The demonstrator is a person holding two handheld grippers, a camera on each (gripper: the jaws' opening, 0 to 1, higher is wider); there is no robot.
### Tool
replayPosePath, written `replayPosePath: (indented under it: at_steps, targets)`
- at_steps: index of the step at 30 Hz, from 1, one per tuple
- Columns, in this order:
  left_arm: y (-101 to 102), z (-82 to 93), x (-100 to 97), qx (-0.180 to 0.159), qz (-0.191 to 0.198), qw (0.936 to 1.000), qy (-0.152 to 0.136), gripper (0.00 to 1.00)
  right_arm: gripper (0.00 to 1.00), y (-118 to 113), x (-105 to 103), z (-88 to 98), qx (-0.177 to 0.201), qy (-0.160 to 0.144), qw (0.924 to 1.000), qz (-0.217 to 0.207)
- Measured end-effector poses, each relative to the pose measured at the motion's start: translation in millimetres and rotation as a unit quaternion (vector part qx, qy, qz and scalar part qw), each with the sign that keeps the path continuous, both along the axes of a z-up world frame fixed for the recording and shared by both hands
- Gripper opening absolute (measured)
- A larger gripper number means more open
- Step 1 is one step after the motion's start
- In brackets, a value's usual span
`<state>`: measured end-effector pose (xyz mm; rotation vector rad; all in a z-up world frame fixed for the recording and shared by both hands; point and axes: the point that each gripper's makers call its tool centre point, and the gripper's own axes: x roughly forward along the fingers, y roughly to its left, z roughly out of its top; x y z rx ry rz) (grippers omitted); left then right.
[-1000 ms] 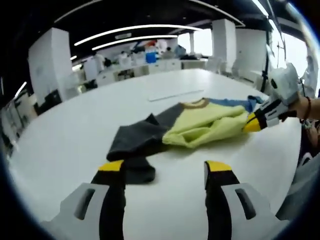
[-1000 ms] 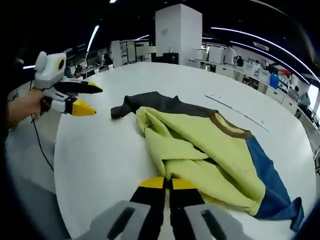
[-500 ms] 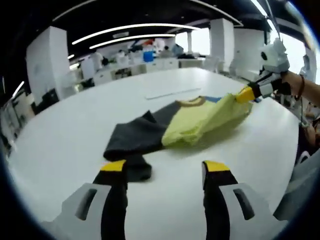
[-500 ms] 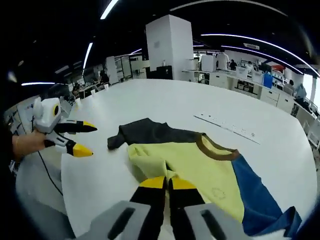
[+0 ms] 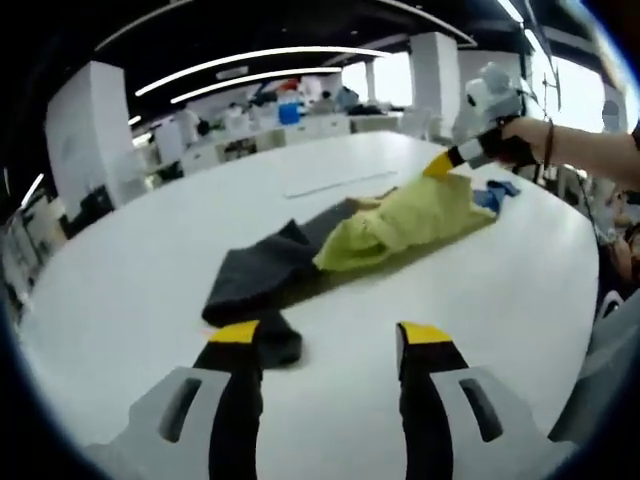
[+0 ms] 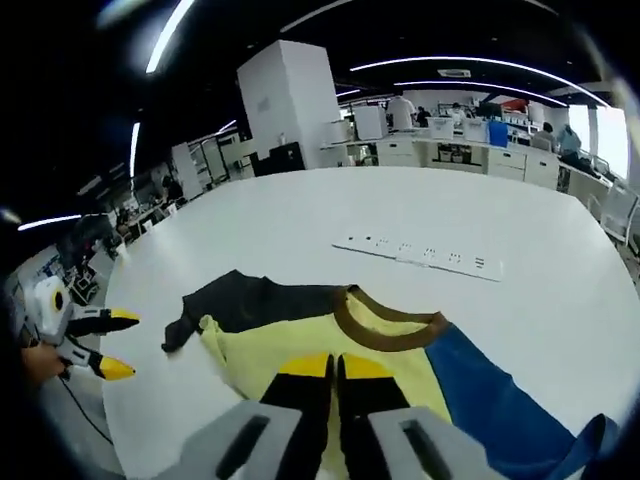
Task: Fold the garment on the visible template until the final outline fits inside the template.
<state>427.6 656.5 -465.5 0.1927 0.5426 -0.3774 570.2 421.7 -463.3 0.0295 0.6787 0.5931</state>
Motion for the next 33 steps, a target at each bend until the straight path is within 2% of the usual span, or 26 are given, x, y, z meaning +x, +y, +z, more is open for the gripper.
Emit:
replayPosePath:
  at_steps: [5, 10, 21, 29, 32, 33]
  targets:
    - [-3.4, -1.9, 2.6, -0.011, 0.002, 0.9999, 0.0, 0.47, 0.0, -9.9, 13.0, -17.2, 0.001, 0.024, 0.9994, -0.027]
    - [-10.5, -1.6, 6.1, -0.011, -0.007, 0.9999, -0.003, 0.45, 0.0, -16.9, 17.9, -35.9, -0.024, 0.04, 0.9984, -0.033]
    - [-27.0, -4.1, 11.9, -0.015, -0.029, 0.9995, 0.0, 0.39, 0.0, -29.9, 18.0, -64.5, -0.062, 0.074, 0.9945, -0.039]
    - [-36.5, -1.5, 18.5, -0.019, -0.04, 0.999, -0.006, 0.38, 0.0, -29.9, 18.5, -68.8, -0.07, 0.082, 0.9939, -0.026]
    - [-39.6, -2.6, 18.8, -0.021, -0.043, 0.9988, -0.004, 0.38, 0.0, -33.2, 20.3, -68.8, -0.052, 0.103, 0.9922, -0.047]
    - [-40.0, -3.1, 18.9, -0.021, -0.044, 0.9988, -0.004, 0.37, 0.03, -35.7, 21.7, -66.9, -0.052, 0.1, 0.9921, -0.054]
